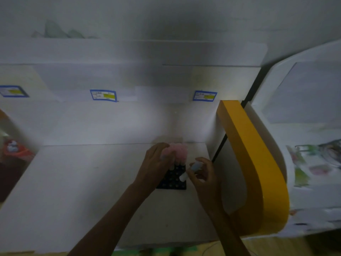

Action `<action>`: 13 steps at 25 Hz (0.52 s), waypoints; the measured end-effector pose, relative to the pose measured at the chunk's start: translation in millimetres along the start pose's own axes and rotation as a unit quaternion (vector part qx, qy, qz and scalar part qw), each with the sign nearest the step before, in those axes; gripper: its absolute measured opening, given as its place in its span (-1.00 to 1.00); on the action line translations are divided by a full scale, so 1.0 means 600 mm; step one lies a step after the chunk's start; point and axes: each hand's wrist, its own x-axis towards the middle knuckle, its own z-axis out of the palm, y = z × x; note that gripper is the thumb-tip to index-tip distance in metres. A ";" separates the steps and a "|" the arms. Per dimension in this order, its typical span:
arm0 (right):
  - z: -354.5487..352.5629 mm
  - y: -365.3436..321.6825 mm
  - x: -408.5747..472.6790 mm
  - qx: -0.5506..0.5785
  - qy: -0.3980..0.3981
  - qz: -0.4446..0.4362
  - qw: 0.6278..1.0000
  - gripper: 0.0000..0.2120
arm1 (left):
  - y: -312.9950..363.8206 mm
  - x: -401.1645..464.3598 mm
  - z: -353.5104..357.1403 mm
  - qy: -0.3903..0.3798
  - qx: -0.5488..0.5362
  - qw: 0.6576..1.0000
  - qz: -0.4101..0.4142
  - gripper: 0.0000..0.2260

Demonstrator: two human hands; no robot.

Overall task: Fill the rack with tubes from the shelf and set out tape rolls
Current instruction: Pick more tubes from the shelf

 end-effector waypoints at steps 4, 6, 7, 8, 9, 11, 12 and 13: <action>0.002 0.004 0.012 -0.028 0.006 -0.025 0.999 -0.58 | -0.006 -0.015 0.012 -0.004 0.023 1.000 -0.012 -0.59; 0.008 0.010 0.019 -0.034 0.003 -0.030 0.999 -0.59 | 0.006 -0.023 0.014 -0.013 -0.012 0.999 -0.051 -0.52; 0.012 0.012 0.023 -0.038 0.003 -0.037 0.999 -0.59 | 0.011 -0.023 0.013 -0.019 -0.030 0.997 -0.074 -0.52; 0.015 0.015 0.028 -0.040 0.000 -0.042 0.998 -0.60 | 0.016 -0.021 0.012 -0.024 -0.038 0.995 -0.093 -0.52; 0.019 0.016 0.033 -0.039 -0.005 -0.043 0.998 -0.61 | 0.020 -0.020 0.011 -0.029 -0.035 0.993 -0.106 -0.53; 0.027 0.016 0.041 -0.047 -0.009 -0.046 0.998 -0.62 | 0.028 -0.025 0.006 -0.047 -0.021 0.993 -0.108 -0.50; 0.032 0.017 0.043 -0.054 -0.008 -0.050 0.997 -0.62 | 0.029 -0.028 0.004 -0.061 -0.012 0.993 -0.102 -0.43; 0.037 0.018 0.045 -0.059 -0.009 -0.049 0.997 -0.62 | 0.028 -0.031 0.000 -0.074 -0.005 0.992 -0.099 -0.34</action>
